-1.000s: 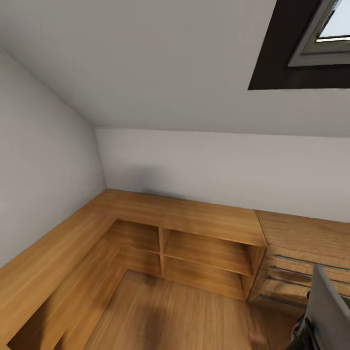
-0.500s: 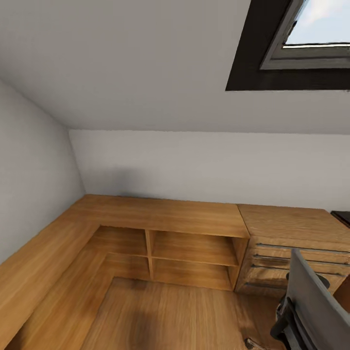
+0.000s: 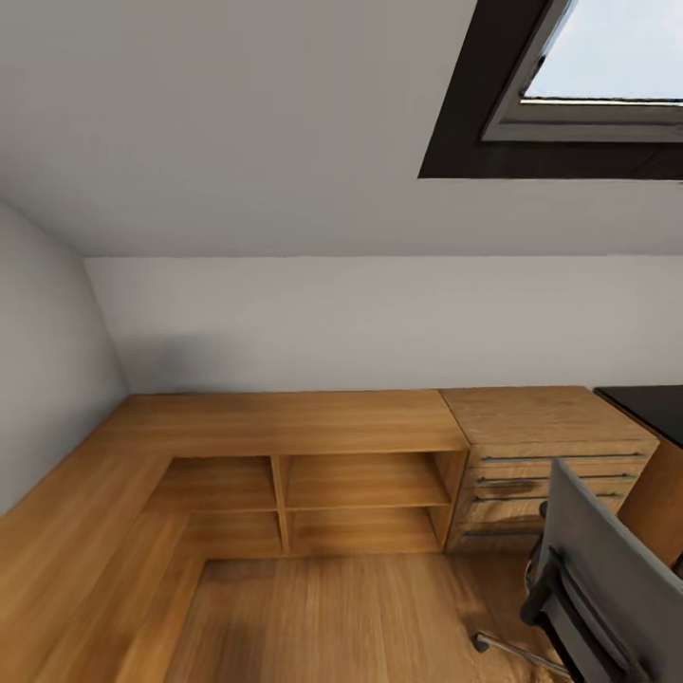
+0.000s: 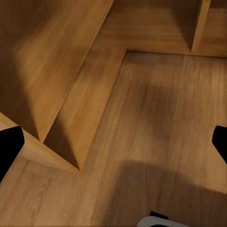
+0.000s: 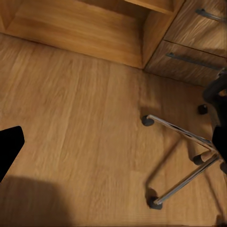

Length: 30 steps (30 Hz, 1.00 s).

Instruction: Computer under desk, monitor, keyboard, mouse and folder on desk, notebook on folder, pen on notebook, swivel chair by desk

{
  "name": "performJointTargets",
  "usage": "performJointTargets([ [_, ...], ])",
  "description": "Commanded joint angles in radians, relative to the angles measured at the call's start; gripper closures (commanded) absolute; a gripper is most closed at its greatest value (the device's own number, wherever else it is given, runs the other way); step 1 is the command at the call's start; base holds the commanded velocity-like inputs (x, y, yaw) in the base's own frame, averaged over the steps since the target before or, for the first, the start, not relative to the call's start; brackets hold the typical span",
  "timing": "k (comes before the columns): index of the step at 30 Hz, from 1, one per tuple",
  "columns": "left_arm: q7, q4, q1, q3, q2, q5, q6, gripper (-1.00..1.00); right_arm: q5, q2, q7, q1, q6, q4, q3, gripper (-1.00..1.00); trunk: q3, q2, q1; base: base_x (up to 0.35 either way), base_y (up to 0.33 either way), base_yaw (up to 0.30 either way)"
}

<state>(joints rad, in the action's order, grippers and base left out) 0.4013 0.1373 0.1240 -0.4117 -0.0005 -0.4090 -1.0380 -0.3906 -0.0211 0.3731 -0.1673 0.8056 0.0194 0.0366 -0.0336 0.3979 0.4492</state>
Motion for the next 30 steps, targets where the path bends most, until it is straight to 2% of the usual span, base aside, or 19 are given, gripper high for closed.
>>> performJointTargets([
  [1, 0.005, 0.002, 0.0, -0.009, 0.0, -0.007, -0.001, -1.0, -0.007, 0.0, 0.01, -0.001, 0.001, 0.002, 0.003, -1.0, -0.002, 0.002, 0.001, 0.07, 0.293, -0.297],
  [8, 0.004, 0.002, 0.0, -0.009, 0.0, -0.006, -0.001, -1.0, -0.007, 0.0, 0.01, -0.001, 0.001, 0.002, 0.004, -1.0, -0.002, 0.002, 0.001, 0.031, 0.103, -0.297],
  [25, 0.004, 0.002, 0.0, -0.009, 0.0, -0.005, -0.001, -1.0, -0.007, 0.0, 0.011, -0.001, -0.001, 0.002, 0.003, -1.0, -0.002, 0.002, 0.001, 0.001, 0.004, -0.297],
  [30, 0.004, 0.002, 0.0, -0.009, 0.0, -0.005, -0.002, -1.0, -0.006, 0.0, 0.012, -0.001, -0.026, 0.002, 0.002, -1.0, -0.005, 0.002, 0.001, 0.0, 0.0, -0.266],
])
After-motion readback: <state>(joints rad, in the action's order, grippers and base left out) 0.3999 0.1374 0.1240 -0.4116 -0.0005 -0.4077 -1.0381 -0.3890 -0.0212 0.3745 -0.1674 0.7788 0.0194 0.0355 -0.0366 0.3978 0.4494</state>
